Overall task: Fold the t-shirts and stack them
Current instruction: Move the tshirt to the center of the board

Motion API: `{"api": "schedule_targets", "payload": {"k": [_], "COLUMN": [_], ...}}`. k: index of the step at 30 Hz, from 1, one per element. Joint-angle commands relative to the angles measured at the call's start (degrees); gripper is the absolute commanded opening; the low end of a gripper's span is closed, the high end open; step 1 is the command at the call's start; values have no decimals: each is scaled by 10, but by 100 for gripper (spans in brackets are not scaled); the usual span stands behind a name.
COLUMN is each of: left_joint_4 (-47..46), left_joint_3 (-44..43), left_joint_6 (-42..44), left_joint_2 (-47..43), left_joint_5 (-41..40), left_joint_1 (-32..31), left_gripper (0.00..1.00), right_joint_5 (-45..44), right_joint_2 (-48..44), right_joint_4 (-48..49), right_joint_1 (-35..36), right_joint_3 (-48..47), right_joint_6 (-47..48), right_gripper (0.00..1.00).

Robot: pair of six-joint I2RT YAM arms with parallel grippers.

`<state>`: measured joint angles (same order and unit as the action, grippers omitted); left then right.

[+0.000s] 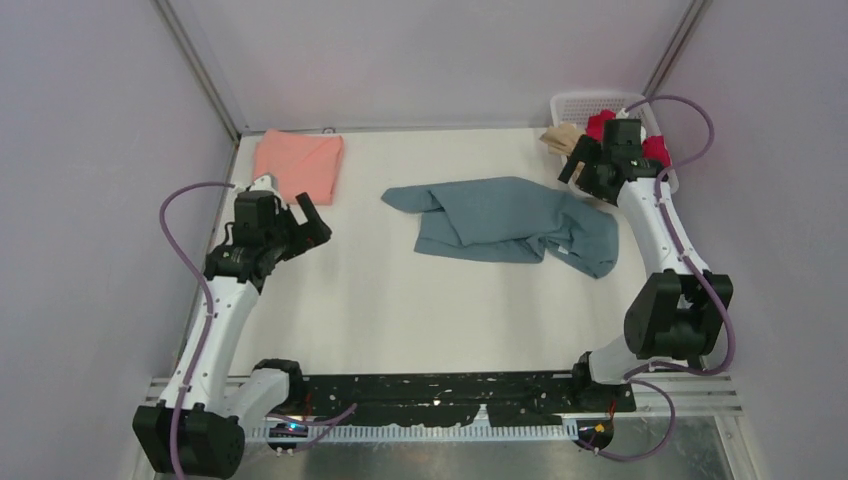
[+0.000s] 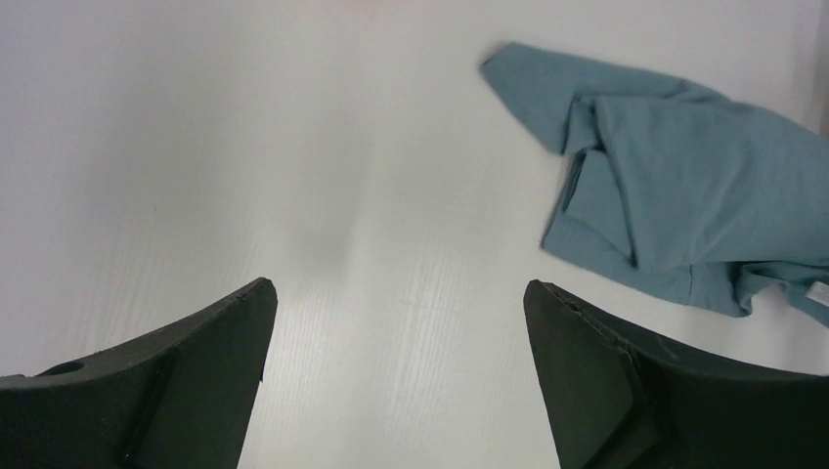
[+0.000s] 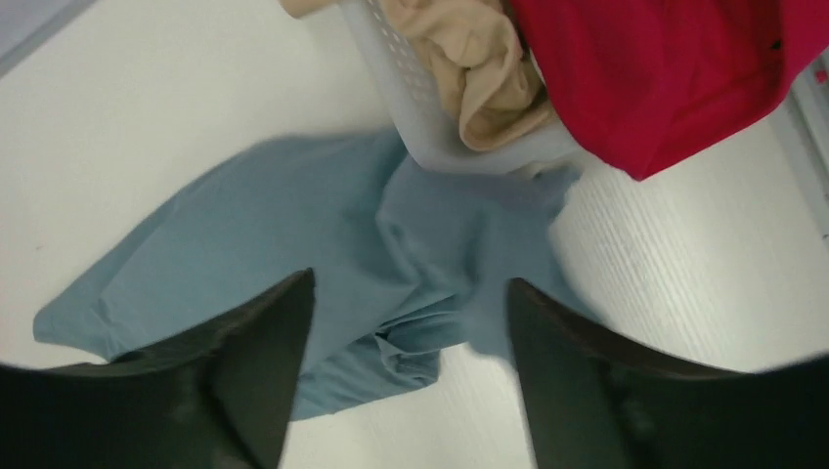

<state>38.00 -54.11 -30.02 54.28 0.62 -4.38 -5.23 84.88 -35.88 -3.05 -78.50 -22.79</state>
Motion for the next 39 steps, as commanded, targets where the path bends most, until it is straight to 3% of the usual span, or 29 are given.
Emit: {"api": "schedule_targets", "payload": {"k": [1, 6, 10, 13, 21, 27, 39], "left_joint_4": [-34, -92, -105, -117, -117, -117, -86], "left_joint_3": [-5, -50, -99, -100, -79, -62, -63], "left_joint_6": [-6, -13, -20, -22, -27, -28, -15], "left_joint_2": [45, 144, 228, 253, 251, 246, 241], "left_joint_5": [45, 121, 173, 180, 172, 168, 128], "left_joint_1": [2, 1, -1, -3, -3, -3, -3], "left_gripper": [99, 99, 99, 99, 99, 99, 99], "right_joint_5": [-68, -121, -88, -17, -100, -130, 87], "right_joint_2": [-10, -46, -56, -38, 171, 254, 308], "right_joint_4": [-20, -7, 43, 100, 70, 80, 92], "right_joint_1": [55, 168, 240, 278, 302, 303, 357], "right_joint_3": [-65, -4, 74, 100, -11, -47, -55], "right_joint_6": [68, 82, 74, 61, -2, 7, 166], "right_gripper": [99, 95, 95, 95, 98, 98, 90]}}
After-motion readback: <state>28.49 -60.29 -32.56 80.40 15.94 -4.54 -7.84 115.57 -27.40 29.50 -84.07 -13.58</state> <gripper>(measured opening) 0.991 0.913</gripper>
